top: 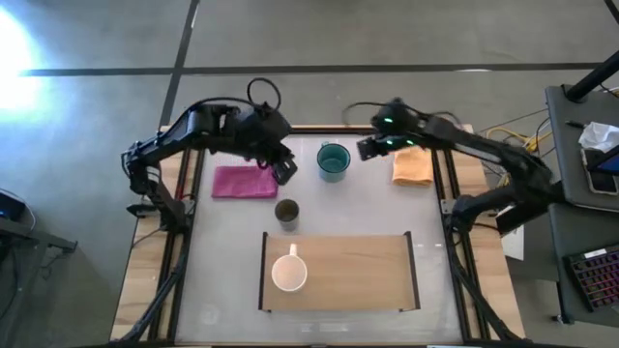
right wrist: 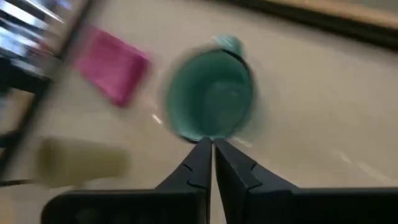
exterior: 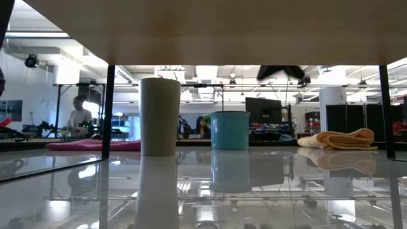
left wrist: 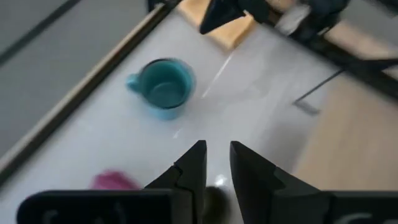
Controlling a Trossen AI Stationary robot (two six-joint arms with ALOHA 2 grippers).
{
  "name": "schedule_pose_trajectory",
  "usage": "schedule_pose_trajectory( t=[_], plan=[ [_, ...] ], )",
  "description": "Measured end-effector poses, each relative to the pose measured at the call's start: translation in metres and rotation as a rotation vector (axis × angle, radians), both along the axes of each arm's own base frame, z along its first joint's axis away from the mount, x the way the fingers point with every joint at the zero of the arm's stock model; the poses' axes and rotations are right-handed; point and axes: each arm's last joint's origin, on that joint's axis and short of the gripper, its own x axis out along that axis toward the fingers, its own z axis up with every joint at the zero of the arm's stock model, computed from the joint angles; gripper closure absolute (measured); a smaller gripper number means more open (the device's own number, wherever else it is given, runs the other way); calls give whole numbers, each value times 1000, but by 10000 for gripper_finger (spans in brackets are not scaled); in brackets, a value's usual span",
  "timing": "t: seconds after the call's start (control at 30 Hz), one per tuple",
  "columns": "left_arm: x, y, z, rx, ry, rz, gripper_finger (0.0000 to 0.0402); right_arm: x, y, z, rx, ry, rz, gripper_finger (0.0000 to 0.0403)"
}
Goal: Stack small to large cups/mugs on shelf
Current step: Put the blue mug on the shelf
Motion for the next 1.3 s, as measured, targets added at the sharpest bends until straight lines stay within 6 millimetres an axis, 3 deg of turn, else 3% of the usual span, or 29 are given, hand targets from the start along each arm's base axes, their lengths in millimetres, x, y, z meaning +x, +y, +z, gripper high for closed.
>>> schedule_pose_trajectory(
  t=[0.13,0.27,0.43,0.6,1.03,1.3],
  plan=[
    [-16,14,-4,71,75,-36,345,24,-20,-30,72,181,28,360],
    [-34,23,-8,141,87,-59,345,44,-31,-54,133,251,11,316],
    [-58,31,-16,207,61,-61,345,68,-46,-56,159,213,-64,260],
    [-83,37,-33,219,55,-11,345,79,-54,-51,169,196,-102,227],
    [-125,47,-78,214,72,75,345,74,-48,-76,227,284,-234,219],
    [-137,59,-100,206,130,75,345,81,-53,-93,217,297,-274,259]
  ],
)
